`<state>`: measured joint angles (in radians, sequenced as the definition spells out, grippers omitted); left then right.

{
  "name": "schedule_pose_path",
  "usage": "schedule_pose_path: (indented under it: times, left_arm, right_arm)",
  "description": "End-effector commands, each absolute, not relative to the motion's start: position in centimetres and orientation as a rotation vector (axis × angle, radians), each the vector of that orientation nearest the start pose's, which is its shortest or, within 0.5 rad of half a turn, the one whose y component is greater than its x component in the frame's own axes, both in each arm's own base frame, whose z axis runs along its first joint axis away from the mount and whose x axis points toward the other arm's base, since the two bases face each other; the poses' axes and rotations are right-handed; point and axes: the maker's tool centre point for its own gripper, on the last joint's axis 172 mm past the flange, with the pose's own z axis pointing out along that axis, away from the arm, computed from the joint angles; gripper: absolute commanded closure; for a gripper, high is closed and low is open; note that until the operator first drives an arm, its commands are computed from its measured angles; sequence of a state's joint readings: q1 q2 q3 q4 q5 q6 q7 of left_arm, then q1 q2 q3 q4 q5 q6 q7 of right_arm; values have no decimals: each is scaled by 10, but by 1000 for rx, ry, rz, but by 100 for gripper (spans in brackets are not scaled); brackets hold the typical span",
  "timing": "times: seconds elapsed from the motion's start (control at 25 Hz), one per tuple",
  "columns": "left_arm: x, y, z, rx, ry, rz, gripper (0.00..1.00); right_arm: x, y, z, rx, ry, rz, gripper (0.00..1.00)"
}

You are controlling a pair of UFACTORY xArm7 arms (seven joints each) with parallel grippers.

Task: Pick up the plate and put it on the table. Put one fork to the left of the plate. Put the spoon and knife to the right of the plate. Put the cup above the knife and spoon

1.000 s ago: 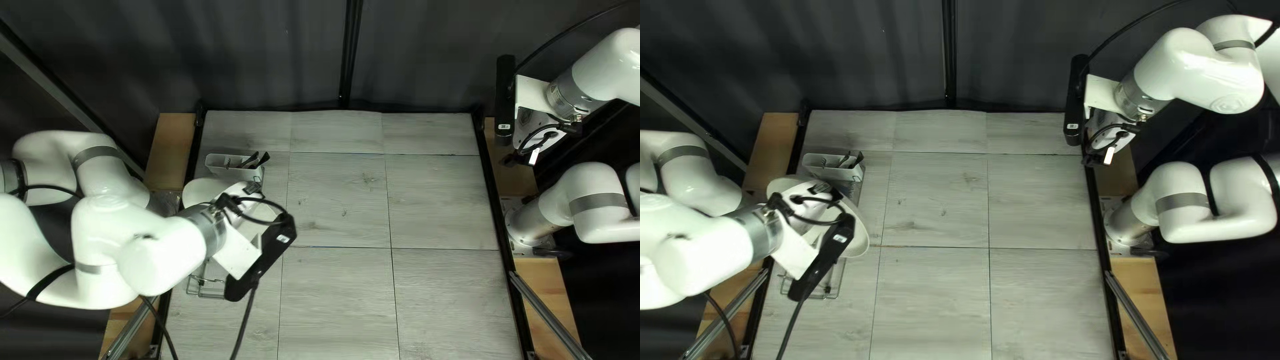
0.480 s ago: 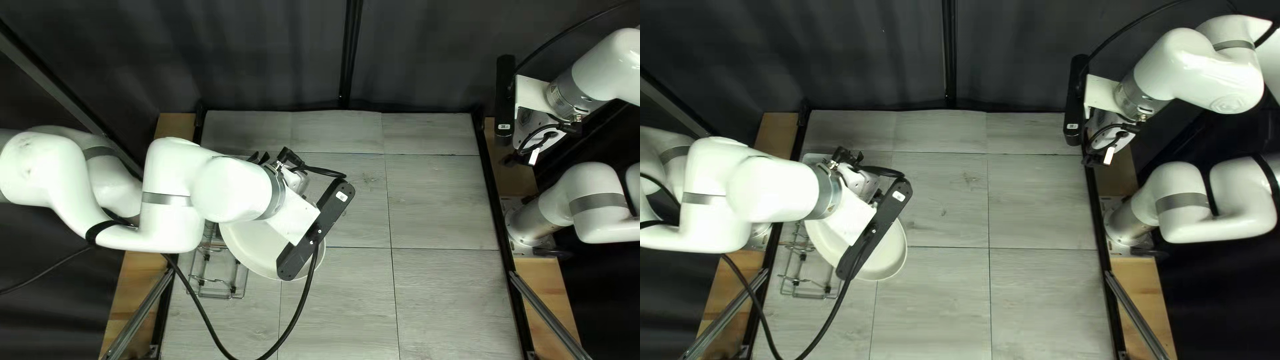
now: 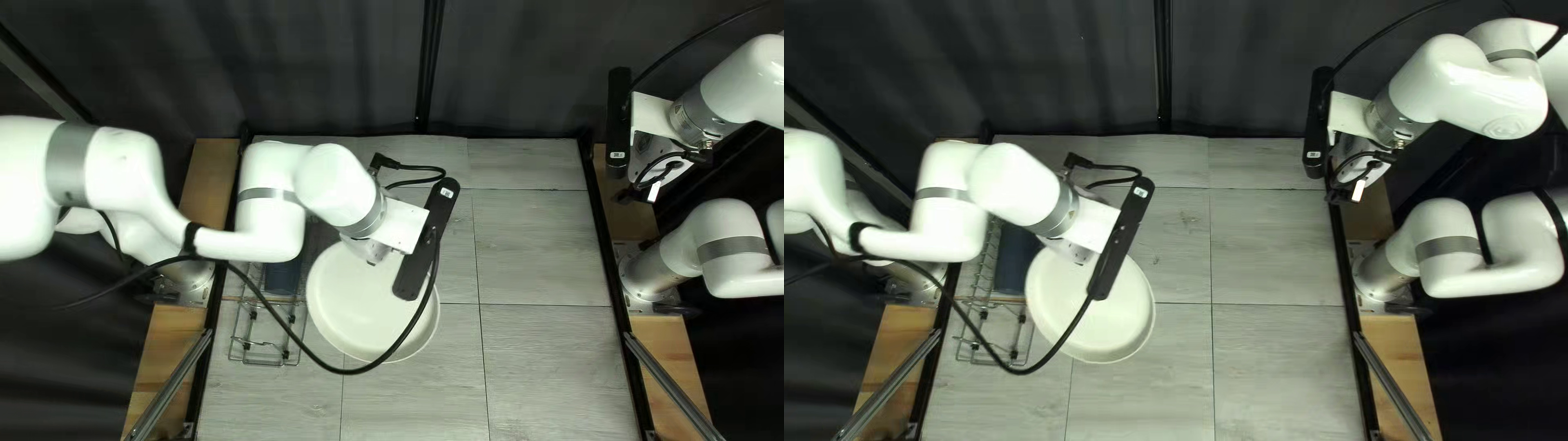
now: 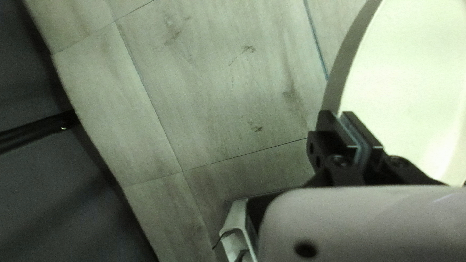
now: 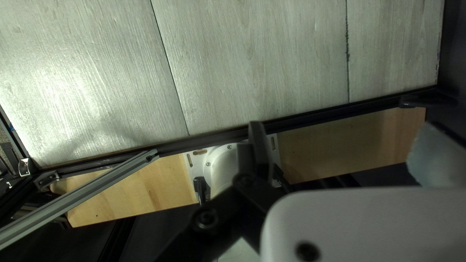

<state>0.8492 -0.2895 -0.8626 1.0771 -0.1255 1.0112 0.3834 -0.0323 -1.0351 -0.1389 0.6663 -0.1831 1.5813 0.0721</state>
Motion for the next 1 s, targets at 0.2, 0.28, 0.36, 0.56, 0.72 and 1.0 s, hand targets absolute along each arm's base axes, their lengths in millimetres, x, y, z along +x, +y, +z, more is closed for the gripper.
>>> schedule_pose_path:
  times: [0.2, 0.28, 0.36, 0.56, 0.72, 1.0]
  left_arm:
    - [516, 4, 254, -3055, 311, -403, 100]
    - [526, 20, 233, -3104, 241, -420, 100]
    - [534, 30, 216, -3138, 194, -431, 100]
    - [547, 50, 183, -3206, 142, -438, 100]
    - [553, 64, 167, -3243, 125, -448, 100]
    - [557, 71, 137, -3290, 84, -457, 100]
  right_arm:
    - [205, -78, 322, -3187, 312, -182, 0]
    - [205, -78, 322, -3187, 312, -182, 0]
    - [205, -78, 322, -3187, 312, -182, 0]
    - [205, -78, 322, -3187, 312, -182, 0]
    - [205, -78, 322, -3187, 312, -182, 0]
    - [205, -78, 322, -3187, 312, -182, 0]
